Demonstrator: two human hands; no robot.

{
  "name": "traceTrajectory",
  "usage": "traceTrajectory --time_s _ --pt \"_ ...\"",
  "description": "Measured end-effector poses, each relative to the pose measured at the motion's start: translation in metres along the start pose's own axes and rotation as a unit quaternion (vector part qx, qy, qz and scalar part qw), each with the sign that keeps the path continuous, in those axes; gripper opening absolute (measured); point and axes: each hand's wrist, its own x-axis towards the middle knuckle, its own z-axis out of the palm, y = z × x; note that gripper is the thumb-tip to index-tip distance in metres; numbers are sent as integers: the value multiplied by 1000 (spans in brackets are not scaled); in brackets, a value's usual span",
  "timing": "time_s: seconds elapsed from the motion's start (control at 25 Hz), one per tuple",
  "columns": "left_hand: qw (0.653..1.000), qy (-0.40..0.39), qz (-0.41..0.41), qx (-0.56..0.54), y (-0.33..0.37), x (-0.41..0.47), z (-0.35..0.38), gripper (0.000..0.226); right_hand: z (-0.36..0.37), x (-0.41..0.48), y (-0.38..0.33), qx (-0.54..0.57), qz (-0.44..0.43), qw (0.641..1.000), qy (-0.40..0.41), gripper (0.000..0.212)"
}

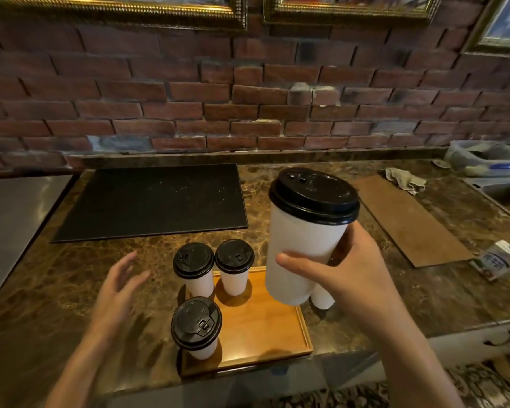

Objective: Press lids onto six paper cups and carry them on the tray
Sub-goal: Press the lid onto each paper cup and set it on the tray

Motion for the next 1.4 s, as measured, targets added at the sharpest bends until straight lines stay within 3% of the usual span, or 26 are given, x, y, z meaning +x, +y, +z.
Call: traceTrajectory --time_s 0.16,0.28,0.44,0.64,0.8,0.88,0.96,1.04,1.12,1.2,1.32,1.4 --pt "964 -189 187 -26 86 -46 24 76 8 7 -7 -29 -40 999 20 94" --pt "932 -269 241 -17 105 -69 74 102 16 13 -14 -39 -59 997 19 90" --pt "938 -198 256 -126 103 -71 106 97 27 17 -19 -35 -69 997 5 78" --pt "941 -138 265 -156 98 -61 101 80 34 20 -21 -79 -68 994 -43 79" --pt "942 -141 271 -140 97 -62 93 79 20 29 -38 -168 -48 977 -125 113" --pt "950 -131 251 -135 97 -63 90 84 9 35 -56 -186 -59 974 -115 126" --pt "957 -119 233 -121 101 -63 91 85 5 43 -76 -206 -130 965 -99 110" --pt "960 -113 234 -106 104 -63 94 82 8 57 -93 -266 -208 933 -126 85" --pt "960 -120 227 -114 106 -62 94 76 14 75 -104 -307 -243 892 -227 61" --pt "959 -143 217 -109 108 -62 90 71 15 86 -107 -263 -244 870 -337 41" --pt "941 -222 220 -132 114 -61 76 68 9 92 -105 -146 -246 874 -392 38" --pt "927 -243 239 -156 117 -57 72 66 13 90 -100 -123 -240 903 -334 32"
